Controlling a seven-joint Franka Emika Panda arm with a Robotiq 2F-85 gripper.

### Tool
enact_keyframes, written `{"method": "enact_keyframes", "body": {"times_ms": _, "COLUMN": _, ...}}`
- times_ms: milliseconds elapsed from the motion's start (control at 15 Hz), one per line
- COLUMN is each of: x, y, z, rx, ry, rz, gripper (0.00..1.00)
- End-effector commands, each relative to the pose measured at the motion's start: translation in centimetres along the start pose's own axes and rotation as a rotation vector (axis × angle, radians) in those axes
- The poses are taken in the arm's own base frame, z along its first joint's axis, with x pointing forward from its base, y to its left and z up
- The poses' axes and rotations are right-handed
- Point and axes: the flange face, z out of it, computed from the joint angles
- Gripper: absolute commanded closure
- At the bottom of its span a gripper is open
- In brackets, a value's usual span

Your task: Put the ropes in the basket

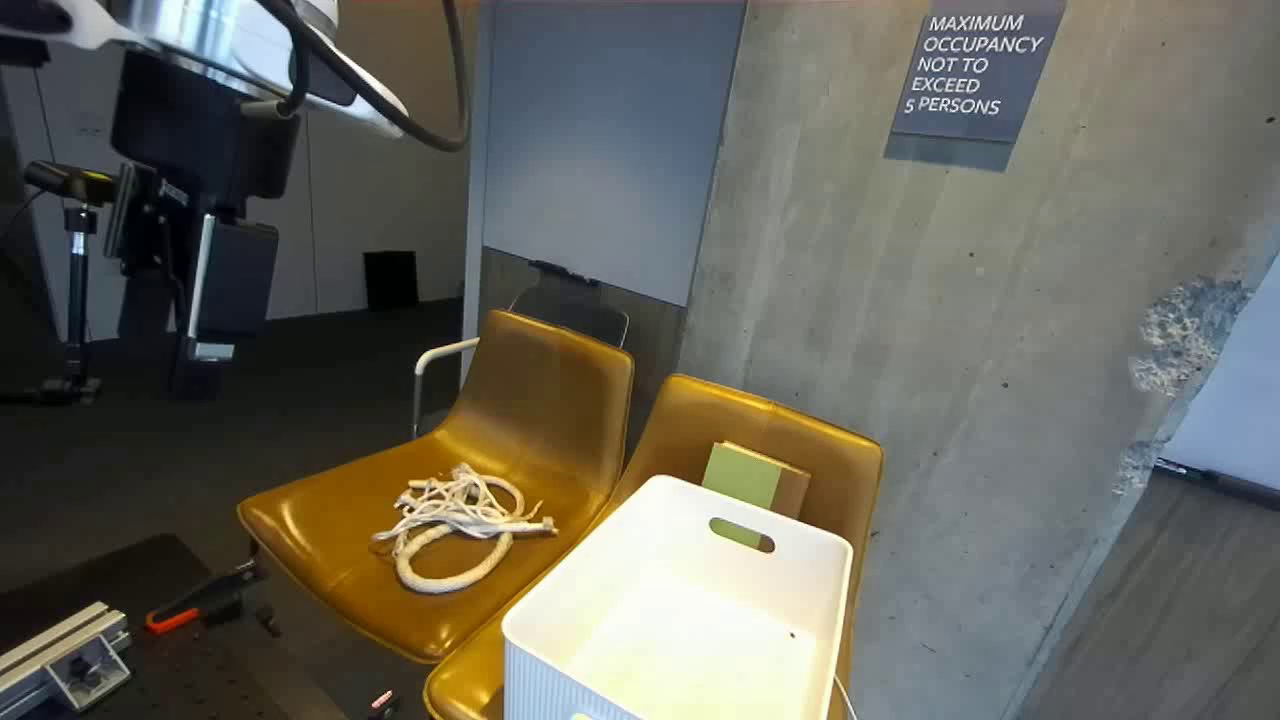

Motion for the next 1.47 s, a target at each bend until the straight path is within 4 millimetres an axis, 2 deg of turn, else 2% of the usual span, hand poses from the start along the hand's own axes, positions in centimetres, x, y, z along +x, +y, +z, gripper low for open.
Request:
{"method": "enact_keyframes", "body": {"times_ms": 0, "x": 0.0, "y": 0.0, "z": 0.0, "rx": 0.0, "ry": 0.0, "rz": 0.0, "gripper": 0.0}}
{"method": "enact_keyframes", "body": {"times_ms": 267, "x": 2.1, "y": -3.1, "z": 0.8, "rx": 0.013, "ry": 0.062, "rz": -0.056, "gripper": 0.0}}
{"method": "enact_keyframes", "body": {"times_ms": 533, "x": 3.4, "y": -6.1, "z": 0.4, "rx": 0.003, "ry": 0.071, "rz": -0.121, "gripper": 0.0}}
{"method": "enact_keyframes", "body": {"times_ms": 867, "x": 6.4, "y": -12.7, "z": 0.8, "rx": -0.036, "ry": 0.19, "rz": -0.234, "gripper": 0.0}}
{"method": "enact_keyframes", "body": {"times_ms": 1133, "x": 10.4, "y": -18.5, "z": 3.5, "rx": -0.082, "ry": 0.282, "rz": -0.325, "gripper": 0.0}}
{"method": "enact_keyframes", "body": {"times_ms": 1400, "x": 15.3, "y": -23.6, "z": 8.4, "rx": -0.12, "ry": 0.336, "rz": -0.411, "gripper": 0.0}}
